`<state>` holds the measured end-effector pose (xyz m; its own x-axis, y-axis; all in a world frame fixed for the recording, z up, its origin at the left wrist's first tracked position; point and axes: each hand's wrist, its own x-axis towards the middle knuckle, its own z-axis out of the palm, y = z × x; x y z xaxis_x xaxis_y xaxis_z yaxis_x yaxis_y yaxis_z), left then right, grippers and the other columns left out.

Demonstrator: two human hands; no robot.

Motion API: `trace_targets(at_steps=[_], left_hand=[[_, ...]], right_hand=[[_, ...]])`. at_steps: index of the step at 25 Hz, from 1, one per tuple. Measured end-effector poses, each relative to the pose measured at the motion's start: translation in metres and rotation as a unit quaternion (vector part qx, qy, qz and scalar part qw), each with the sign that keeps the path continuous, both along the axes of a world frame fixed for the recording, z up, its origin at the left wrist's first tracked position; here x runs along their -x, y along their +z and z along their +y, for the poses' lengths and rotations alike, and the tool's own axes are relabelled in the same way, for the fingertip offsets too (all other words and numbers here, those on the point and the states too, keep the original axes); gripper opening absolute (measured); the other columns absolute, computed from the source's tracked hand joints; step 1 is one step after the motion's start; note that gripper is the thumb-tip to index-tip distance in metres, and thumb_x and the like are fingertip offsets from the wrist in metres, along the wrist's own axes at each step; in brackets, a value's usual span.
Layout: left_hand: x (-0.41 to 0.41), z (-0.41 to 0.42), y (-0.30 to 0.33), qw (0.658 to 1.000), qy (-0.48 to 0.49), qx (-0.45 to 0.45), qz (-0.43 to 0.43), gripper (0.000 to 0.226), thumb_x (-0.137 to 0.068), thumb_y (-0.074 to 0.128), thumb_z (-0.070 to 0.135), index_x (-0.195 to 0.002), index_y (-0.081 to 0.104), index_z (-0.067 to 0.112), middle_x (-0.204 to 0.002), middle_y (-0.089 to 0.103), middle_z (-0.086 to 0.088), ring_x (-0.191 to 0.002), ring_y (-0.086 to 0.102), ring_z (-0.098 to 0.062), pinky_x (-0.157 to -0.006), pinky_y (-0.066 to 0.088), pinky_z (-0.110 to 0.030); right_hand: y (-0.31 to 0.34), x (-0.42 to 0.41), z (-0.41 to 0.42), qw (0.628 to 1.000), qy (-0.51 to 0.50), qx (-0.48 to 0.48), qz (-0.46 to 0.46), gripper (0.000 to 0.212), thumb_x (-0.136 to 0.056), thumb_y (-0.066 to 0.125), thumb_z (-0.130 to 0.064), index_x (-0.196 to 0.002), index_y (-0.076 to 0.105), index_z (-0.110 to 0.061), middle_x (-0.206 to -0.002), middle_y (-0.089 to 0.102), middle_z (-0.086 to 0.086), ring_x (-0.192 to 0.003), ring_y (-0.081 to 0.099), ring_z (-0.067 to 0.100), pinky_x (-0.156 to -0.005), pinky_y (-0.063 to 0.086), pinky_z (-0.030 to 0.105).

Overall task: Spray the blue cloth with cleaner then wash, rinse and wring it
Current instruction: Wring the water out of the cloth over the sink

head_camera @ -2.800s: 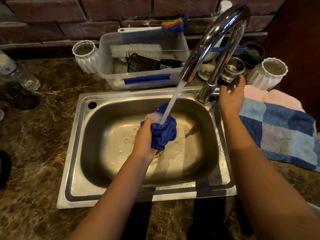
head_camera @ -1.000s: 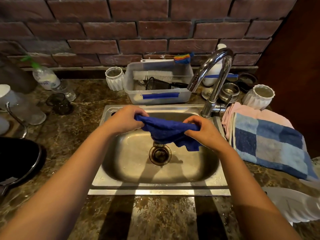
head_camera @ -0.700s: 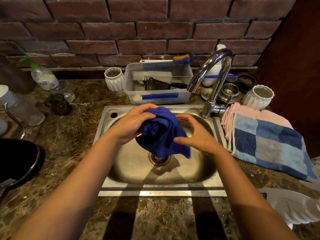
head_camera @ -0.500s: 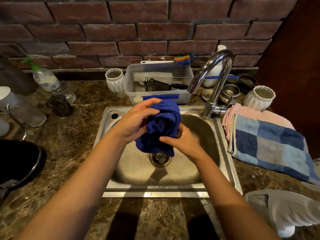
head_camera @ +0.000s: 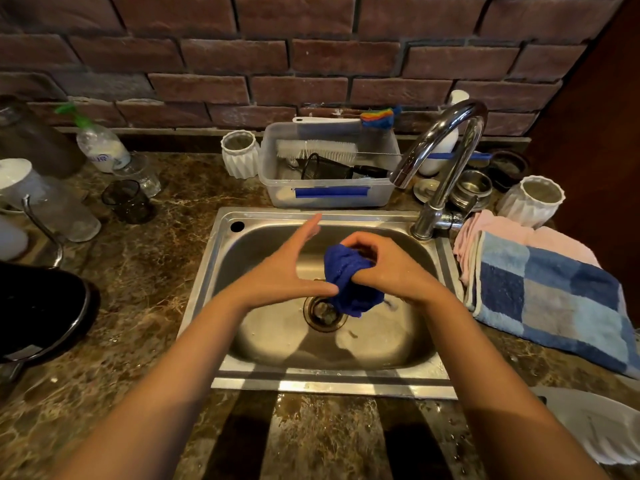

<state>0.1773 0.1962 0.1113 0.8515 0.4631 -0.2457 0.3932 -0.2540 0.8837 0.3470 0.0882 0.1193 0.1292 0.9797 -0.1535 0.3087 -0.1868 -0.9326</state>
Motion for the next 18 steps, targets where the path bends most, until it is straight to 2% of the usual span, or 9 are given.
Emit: trace_targets(at_steps=[2,4,6,8,10,13,15,17,18], left_hand=[[-0.021,-0.015,0.000,0.998,-0.012,0.023,-0.052,0.110,-0.066,0.080,0.031,-0.142,0.003,0.045,-0.142,0.036,0.011,-0.130,0.037,-0.001,-0.105,0.034,-0.025],[-0.034,-0.026,-0.009,0.994,0.013,0.051,-0.098,0.106,-0.067,0.080,0.021,-0.142,0.008,0.040,-0.132,0.043,0.016,-0.122,0.047,0.001,-0.101,0.039,-0.019],[-0.037,-0.032,-0.019,0.990,0.037,0.052,-0.130,0.095,-0.066,0.080,0.017,-0.139,0.021,0.034,-0.127,0.045,0.020,-0.116,0.049,0.008,-0.094,0.041,-0.011],[-0.036,-0.038,-0.025,0.987,0.061,0.064,-0.132,0.078,-0.062,0.080,0.026,-0.127,0.038,0.031,-0.120,0.052,0.018,-0.106,0.053,0.010,-0.086,0.043,-0.008],[-0.033,-0.046,-0.032,0.984,0.093,0.108,-0.109,0.054,-0.057,0.075,0.037,-0.106,0.053,0.032,-0.102,0.062,0.014,-0.087,0.061,0.008,-0.077,0.049,-0.012],[-0.035,-0.057,-0.039,0.979,0.127,0.135,-0.090,0.026,-0.070,0.072,0.020,-0.089,0.055,0.021,-0.079,0.065,0.000,-0.061,0.062,-0.001,-0.058,0.051,-0.017],[-0.035,-0.058,-0.039,0.971,0.125,0.178,-0.095,0.025,-0.073,0.067,0.013,-0.093,0.053,0.016,-0.076,0.066,-0.009,-0.063,0.064,-0.014,-0.061,0.053,-0.028],[-0.032,-0.057,-0.042,0.946,0.122,0.279,-0.109,0.030,-0.075,0.065,0.010,-0.102,0.054,0.015,-0.082,0.070,-0.010,-0.075,0.069,-0.025,-0.073,0.056,-0.041],[-0.030,-0.056,-0.044,0.927,0.125,0.339,-0.102,0.027,-0.076,0.064,0.011,-0.102,0.054,0.011,-0.079,0.070,-0.010,-0.075,0.069,-0.027,-0.075,0.055,-0.043]], right_hand=[[0.003,0.000,-0.002,0.999,-0.010,-0.017,0.049,0.037,-0.071,0.065,-0.004,-0.097,0.058,-0.030,-0.098,0.064,-0.009,-0.098,0.062,0.011,-0.090,0.050,0.028],[0.005,-0.002,-0.003,0.994,-0.024,-0.035,0.097,0.040,-0.067,0.067,-0.007,-0.101,0.059,-0.027,-0.101,0.065,-0.006,-0.100,0.064,0.013,-0.091,0.051,0.029],[0.001,-0.004,-0.005,0.991,-0.034,-0.042,0.123,0.041,-0.065,0.066,-0.007,-0.101,0.060,-0.025,-0.101,0.066,-0.003,-0.098,0.065,0.014,-0.087,0.053,0.027],[-0.003,-0.004,-0.004,0.981,-0.057,-0.052,0.176,0.037,-0.066,0.063,-0.003,-0.098,0.061,-0.022,-0.091,0.069,-0.004,-0.088,0.067,0.011,-0.077,0.054,0.022],[-0.010,-0.002,-0.001,0.957,-0.104,-0.076,0.259,0.033,-0.067,0.058,0.000,-0.096,0.061,-0.016,-0.081,0.070,-0.005,-0.079,0.066,0.010,-0.070,0.053,0.021],[-0.018,0.000,0.004,0.912,-0.172,-0.100,0.359,0.032,-0.065,0.052,0.000,-0.094,0.060,-0.010,-0.073,0.069,-0.004,-0.071,0.064,0.009,-0.066,0.053,0.020],[-0.023,0.004,0.006,0.892,-0.198,-0.101,0.393,0.029,-0.066,0.050,0.000,-0.091,0.060,-0.009,-0.070,0.069,-0.004,-0.068,0.064,0.009,-0.064,0.053,0.020],[-0.027,0.004,0.007,0.868,-0.236,-0.107,0.423,0.024,-0.070,0.048,0.003,-0.089,0.059,-0.009,-0.067,0.068,-0.004,-0.067,0.062,0.009,-0.063,0.053,0.020],[-0.028,0.003,0.007,0.853,-0.263,-0.116,0.436,0.023,-0.074,0.046,0.005,-0.087,0.058,-0.009,-0.066,0.067,-0.004,-0.066,0.062,0.009,-0.063,0.052,0.020]])
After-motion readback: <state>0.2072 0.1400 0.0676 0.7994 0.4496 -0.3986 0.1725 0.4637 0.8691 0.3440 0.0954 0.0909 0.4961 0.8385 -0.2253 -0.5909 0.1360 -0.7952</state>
